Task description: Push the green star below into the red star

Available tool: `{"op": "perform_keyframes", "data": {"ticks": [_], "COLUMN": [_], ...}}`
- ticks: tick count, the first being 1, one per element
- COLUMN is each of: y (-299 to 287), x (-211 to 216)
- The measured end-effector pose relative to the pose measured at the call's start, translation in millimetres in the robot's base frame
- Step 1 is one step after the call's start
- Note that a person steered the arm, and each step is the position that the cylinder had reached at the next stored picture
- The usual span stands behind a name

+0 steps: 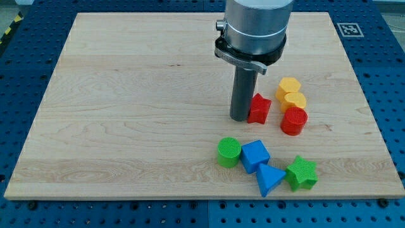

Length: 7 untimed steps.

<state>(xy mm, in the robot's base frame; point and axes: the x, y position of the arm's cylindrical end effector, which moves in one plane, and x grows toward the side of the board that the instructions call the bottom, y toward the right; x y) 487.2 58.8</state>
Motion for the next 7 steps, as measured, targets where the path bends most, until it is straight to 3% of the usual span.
{"op": "perform_keyframes", "data": {"ticks": [7], "y": [20.5], "x": [49.0]}}
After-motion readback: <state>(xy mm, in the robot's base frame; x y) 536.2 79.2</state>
